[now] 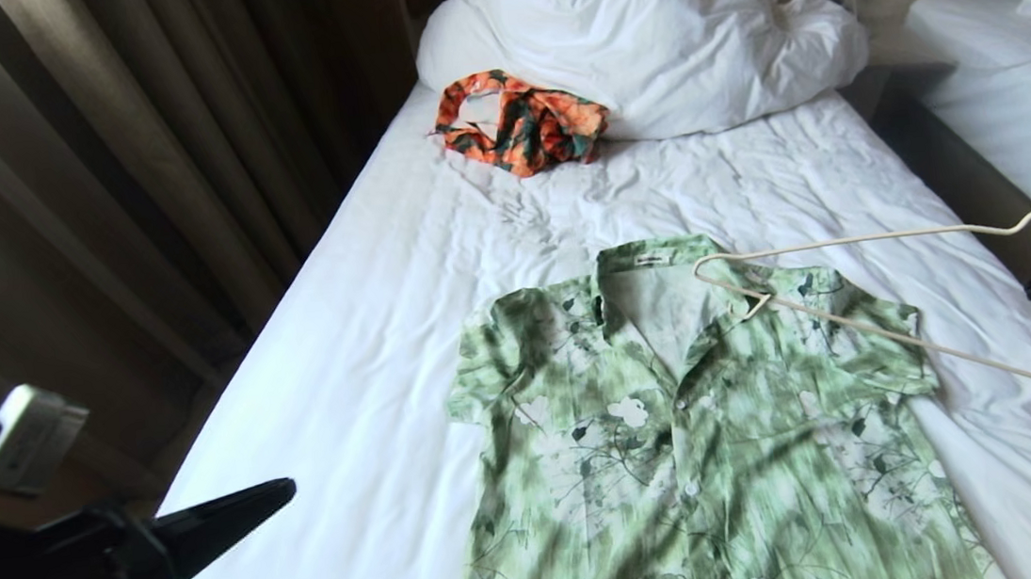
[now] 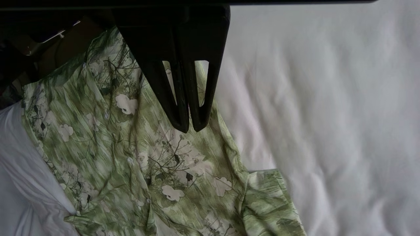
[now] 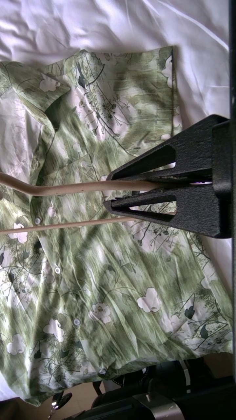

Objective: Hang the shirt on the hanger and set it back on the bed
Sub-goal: Lift the shirt and hanger

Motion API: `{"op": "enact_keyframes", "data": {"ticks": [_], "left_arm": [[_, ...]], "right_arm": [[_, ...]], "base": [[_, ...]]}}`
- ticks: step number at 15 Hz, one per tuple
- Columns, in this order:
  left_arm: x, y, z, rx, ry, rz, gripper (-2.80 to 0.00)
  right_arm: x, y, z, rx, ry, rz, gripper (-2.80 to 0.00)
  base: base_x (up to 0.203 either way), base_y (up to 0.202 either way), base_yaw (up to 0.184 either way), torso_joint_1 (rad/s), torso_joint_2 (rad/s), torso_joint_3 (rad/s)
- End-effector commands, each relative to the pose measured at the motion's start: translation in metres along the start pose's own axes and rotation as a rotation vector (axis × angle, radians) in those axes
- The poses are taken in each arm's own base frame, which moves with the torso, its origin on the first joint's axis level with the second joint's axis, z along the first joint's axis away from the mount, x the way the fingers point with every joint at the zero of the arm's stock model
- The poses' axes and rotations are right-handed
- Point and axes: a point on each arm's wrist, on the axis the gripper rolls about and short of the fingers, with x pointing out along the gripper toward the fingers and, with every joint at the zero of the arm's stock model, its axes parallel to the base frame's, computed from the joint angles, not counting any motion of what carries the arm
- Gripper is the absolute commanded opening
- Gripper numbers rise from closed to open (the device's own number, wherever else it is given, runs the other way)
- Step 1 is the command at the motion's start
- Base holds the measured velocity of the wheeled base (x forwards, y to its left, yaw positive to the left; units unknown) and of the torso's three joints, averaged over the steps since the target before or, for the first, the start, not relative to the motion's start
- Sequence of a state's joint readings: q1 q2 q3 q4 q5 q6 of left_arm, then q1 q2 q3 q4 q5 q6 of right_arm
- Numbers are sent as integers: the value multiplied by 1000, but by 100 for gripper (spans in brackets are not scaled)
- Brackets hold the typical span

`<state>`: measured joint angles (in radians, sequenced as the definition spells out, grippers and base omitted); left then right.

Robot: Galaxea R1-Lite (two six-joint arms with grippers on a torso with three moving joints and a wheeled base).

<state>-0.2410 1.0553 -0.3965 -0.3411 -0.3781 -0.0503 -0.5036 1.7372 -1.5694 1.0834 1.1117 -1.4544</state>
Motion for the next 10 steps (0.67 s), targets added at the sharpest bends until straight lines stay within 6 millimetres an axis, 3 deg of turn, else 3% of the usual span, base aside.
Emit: {"op": "enact_keyframes", "data": {"ticks": [1, 4, 7, 10], "left_arm": [[47, 11, -1, -32, 108, -37, -280], [98, 13, 8, -9, 98, -87, -280], [145, 3, 19, 26, 84, -131, -280], [189, -9, 16, 50, 92, -145, -280]], "right_arm": [[-1, -1, 1, -9, -6, -3, -280], [-5, -3, 2, -4, -12, -19, -280], [-3, -8, -1, -4, -20, -23, -280], [-1, -17, -6, -12, -22, -39, -280]], "base": [[0, 0, 0, 0, 0, 0], [0, 0, 0, 0, 0, 0], [0, 0, 0, 0, 0, 0], [0, 0, 0, 0, 0, 0]]}}
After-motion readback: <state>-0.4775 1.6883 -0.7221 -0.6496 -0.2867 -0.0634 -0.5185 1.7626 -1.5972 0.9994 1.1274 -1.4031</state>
